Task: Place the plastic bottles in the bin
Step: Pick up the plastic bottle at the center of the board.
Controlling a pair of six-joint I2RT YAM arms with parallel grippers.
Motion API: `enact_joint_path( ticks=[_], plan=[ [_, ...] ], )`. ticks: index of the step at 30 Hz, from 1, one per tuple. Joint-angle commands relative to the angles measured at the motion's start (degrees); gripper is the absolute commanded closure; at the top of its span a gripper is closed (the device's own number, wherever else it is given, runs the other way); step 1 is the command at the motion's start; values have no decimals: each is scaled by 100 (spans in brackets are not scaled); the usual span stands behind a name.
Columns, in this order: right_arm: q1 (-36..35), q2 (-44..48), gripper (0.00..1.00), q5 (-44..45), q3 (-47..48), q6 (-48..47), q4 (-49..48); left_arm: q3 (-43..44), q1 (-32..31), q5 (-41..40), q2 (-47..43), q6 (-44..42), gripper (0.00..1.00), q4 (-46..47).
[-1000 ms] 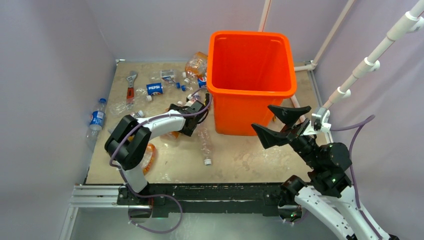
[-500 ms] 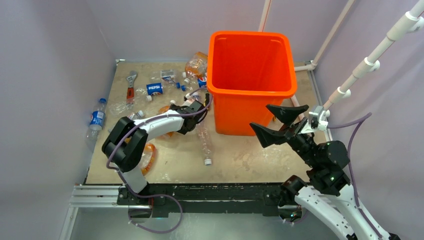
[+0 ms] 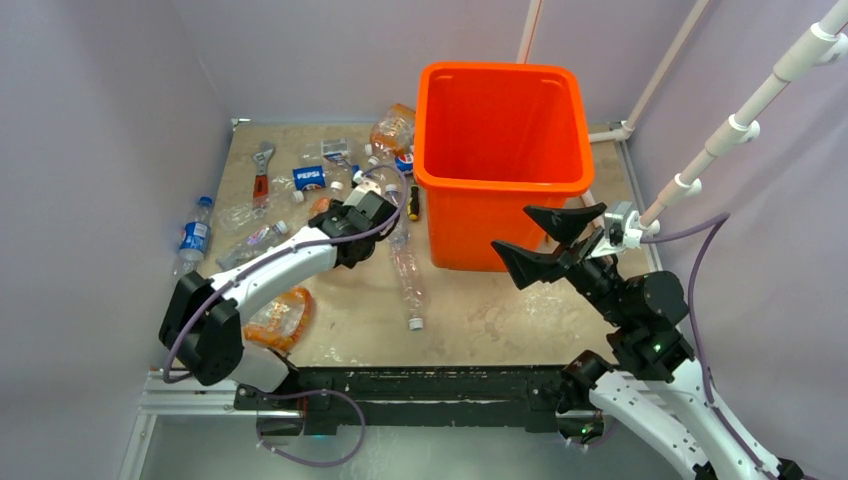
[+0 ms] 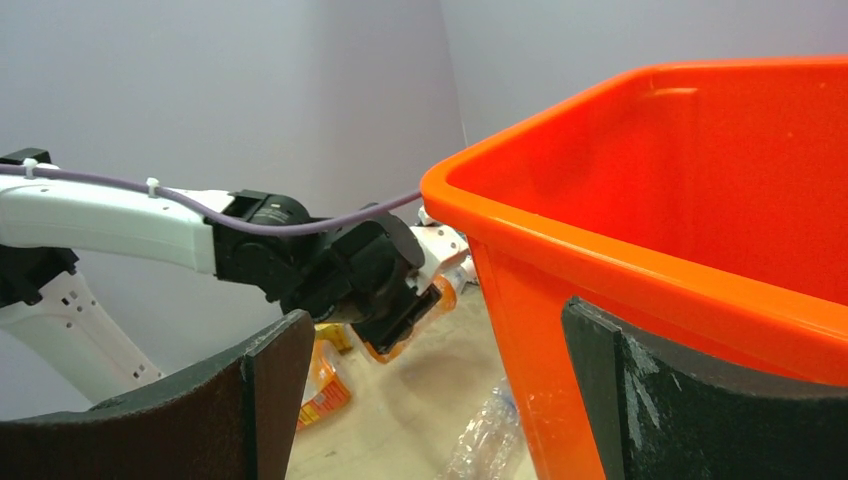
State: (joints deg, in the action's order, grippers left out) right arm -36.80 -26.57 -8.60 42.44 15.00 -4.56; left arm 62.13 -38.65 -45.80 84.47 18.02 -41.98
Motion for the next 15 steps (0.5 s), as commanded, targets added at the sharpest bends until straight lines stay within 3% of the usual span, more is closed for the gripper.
enact_joint_path(
  ticks=[1, 9, 12, 15],
  plan=[
    [-21, -82, 2, -145, 370, 58, -258, 264, -12, -169, -549, 161, 78, -233],
    [-21, -387, 1, -754, 779, 369, -515, 1415, -7, 216, -2379, -46, 81, 86],
    [-21, -694, 1, -1090, 1008, 565, -712, 1719, -3, 1071, -2901, -238, 82, 789],
    [-21, -1019, 1, -1389, 1249, 728, -888, 1416, -8, 2394, -3511, -394, 82, 1889]
  ],
)
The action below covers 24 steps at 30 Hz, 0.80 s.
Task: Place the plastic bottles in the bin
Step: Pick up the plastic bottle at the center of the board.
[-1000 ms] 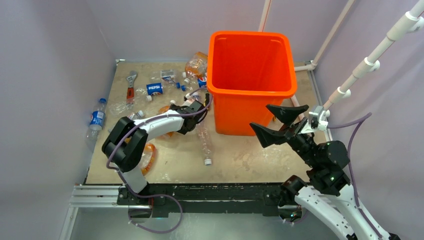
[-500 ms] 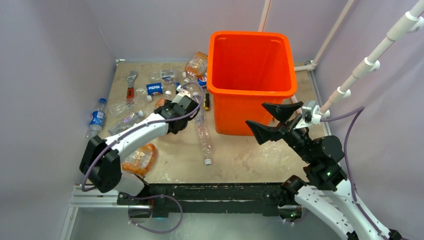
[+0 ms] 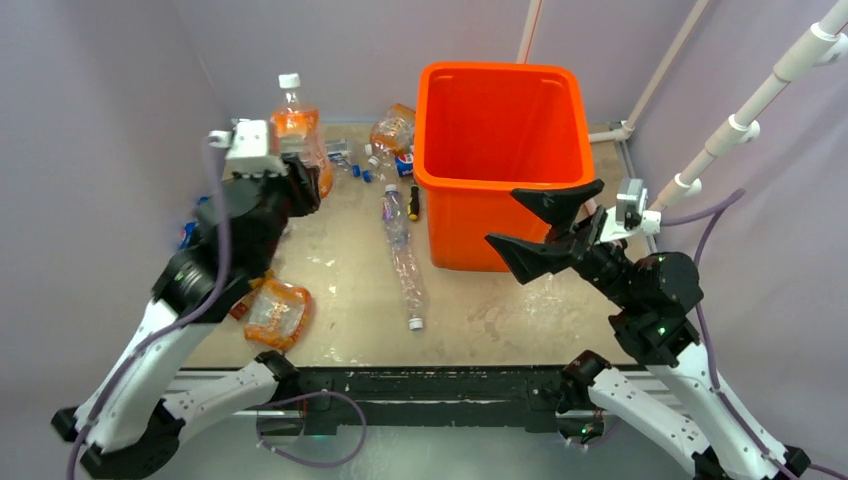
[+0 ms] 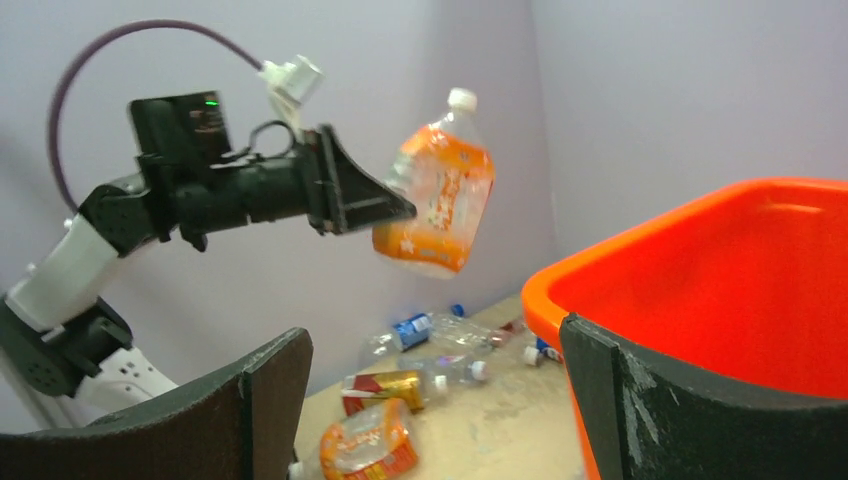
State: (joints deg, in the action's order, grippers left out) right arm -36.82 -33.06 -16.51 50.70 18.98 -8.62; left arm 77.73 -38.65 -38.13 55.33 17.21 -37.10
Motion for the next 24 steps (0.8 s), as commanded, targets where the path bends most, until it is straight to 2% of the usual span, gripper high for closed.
enact_joint_path(
  ticks=[1, 7, 10, 14, 18, 24],
  plan=[
    [-18, -482, 1, -660, 507, 374, -543, -352, -6, 2057, -812, -359, 82, 1855],
    [-18, -1229, 1, -941, 1127, 616, -1001, -1528, -3, 4611, -1544, -430, 81, 3945],
    [-18, -1531, 1, -1063, 1498, 719, -1232, -1689, -3, 5727, -1483, -308, 81, 4293],
    [-18, -1975, 1, -1133, 2264, 603, -1008, -1759, -2, 7006, -1285, -119, 82, 4516],
    [-18, -2299, 1, -1084, 2790, 450, -751, -1775, -4, 7553, -1193, -42, 83, 4509],
    [-18, -2575, 2, -1056, 3117, 398, -632, -1732, -6, 7728, -1178, -101, 85, 4296]
  ],
)
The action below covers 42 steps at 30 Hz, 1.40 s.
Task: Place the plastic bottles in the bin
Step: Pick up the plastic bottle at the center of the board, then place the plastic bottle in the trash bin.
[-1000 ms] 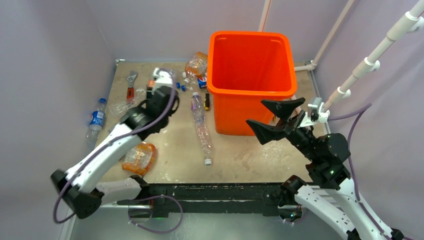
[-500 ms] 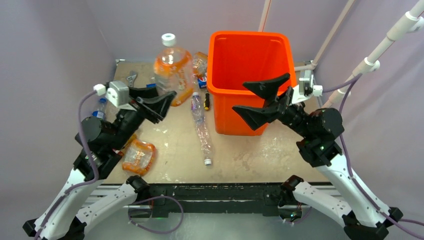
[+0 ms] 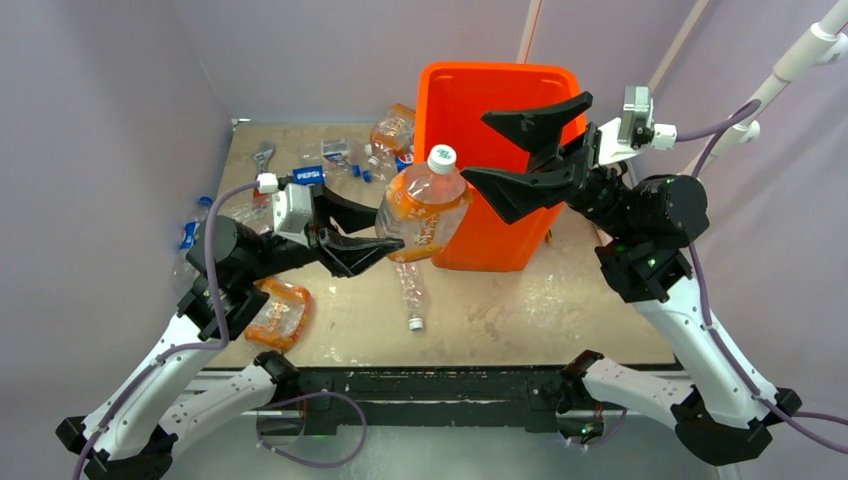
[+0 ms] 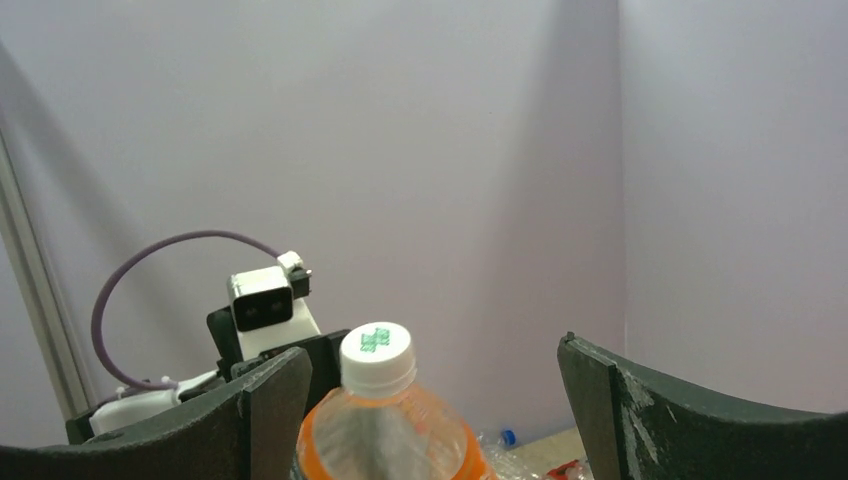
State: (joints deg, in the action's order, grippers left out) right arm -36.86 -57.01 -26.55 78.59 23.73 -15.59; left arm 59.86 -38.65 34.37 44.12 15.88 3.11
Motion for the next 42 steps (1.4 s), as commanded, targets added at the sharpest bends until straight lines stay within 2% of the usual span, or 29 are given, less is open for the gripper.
enact_joint_path(
  ticks=[1, 9, 12, 17, 20, 24, 27, 29, 31, 33, 34, 35, 37, 39, 42],
  plan=[
    [-14, -246, 3, -112, 386, -38, 76, 72, -3, 506, -46, 23, 85, 255],
    [-27, -634, 5, -982, 783, 342, 122, 132, -2, 492, -26, -23, 85, 163],
    [-65, -743, 6, -942, 935, 232, 521, 140, -4, 479, -24, -8, 85, 159],
    [-62, -565, 2, -1019, 726, 366, 319, 123, -10, 410, -11, 15, 86, 159],
    [-74, -700, 4, -1000, 1020, 162, 896, 130, -2, 419, -6, 87, 87, 215],
    [-129, -880, 14, -990, 1154, 115, 1257, 145, -3, 411, 15, 143, 87, 270],
    [-152, -925, 27, -967, 1173, 140, 1275, 133, -4, 426, 50, 178, 87, 286],
    [-161, -933, 42, -1039, 1172, 190, 1191, 123, -5, 427, 53, 179, 87, 286],
    [-163, -967, 64, -1100, 1176, 274, 1121, 114, -2, 410, 53, 186, 85, 282],
    [-163, -1046, 86, -1229, 1227, 355, 1120, 123, -4, 345, 42, 187, 78, 250],
    [-162, -1064, 98, -1272, 1233, 372, 1105, 129, -6, 234, 30, 187, 71, 210],
    [-163, -1055, 100, -1283, 1219, 396, 1070, 142, -3, 129, 4, 164, 59, 125],
    [-159, -977, 100, -1234, 1180, 432, 962, 165, -8, -130, -72, 117, 29, -21],
    [-163, -812, 100, -972, 1206, 327, 919, 167, -8, -479, -203, 95, 8, -104],
    [-161, -434, 100, 133, 1349, -154, 1046, 137, -3, -1032, -485, 12, 2, -152]
  ],
)
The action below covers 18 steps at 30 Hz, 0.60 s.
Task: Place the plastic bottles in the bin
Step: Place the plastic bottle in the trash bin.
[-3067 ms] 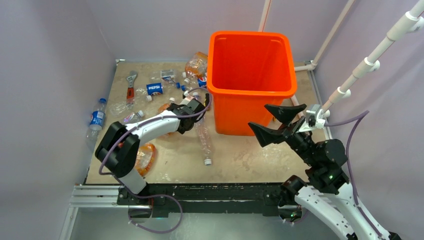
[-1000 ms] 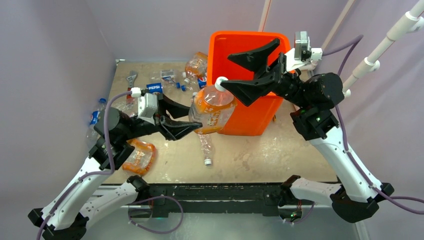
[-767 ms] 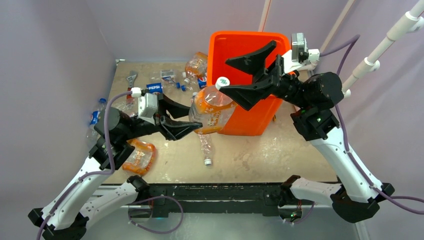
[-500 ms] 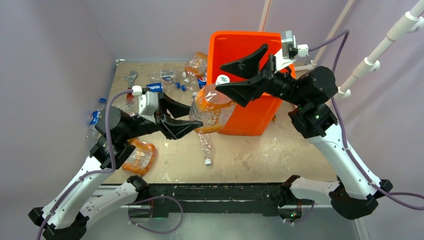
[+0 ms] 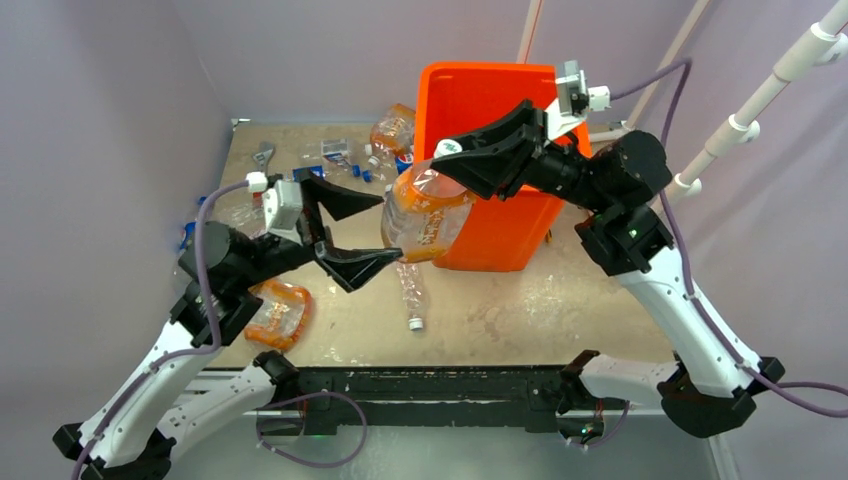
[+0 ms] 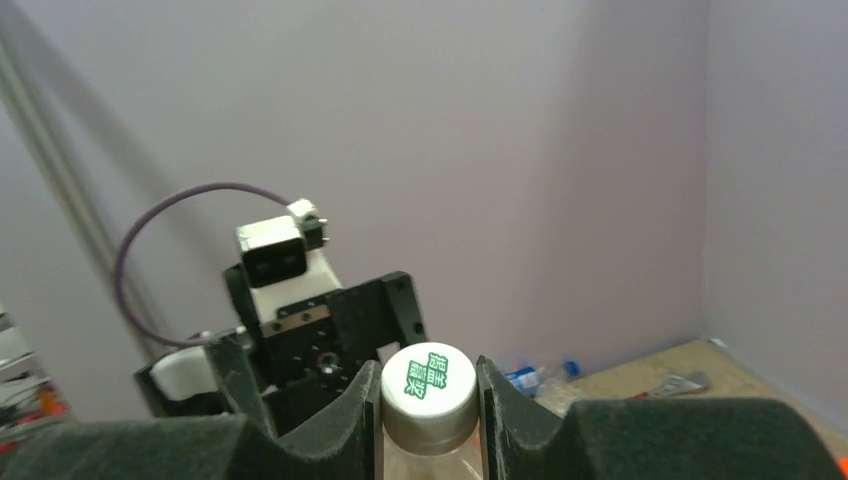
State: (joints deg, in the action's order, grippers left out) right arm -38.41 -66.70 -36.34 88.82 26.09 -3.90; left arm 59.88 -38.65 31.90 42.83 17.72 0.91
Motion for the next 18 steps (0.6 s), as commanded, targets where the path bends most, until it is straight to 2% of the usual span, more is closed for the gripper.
enact_joint_path(
  ticks=[1, 6, 11, 14, 18],
  plan=[
    [-8, 714, 100, 1607, 314, -628, -151, 119, -3, -1011, -469, -183, 1, 68],
    [-8, 1312, 100, 3728, -35, -1342, -727, -164, -4, -2224, -1057, -213, 1, 111],
    [-8, 702, 100, 5511, 394, -2359, -316, -539, -3, -3509, -1219, -10, 1, 67],
    [4, 279, 100, 6264, 270, -2790, -406, -607, -2, -4804, -1020, 444, 1, -398],
    [128, -175, 100, 6606, 141, -2745, -526, -440, -3, -6794, -486, 1202, 1, -1531]
  ],
)
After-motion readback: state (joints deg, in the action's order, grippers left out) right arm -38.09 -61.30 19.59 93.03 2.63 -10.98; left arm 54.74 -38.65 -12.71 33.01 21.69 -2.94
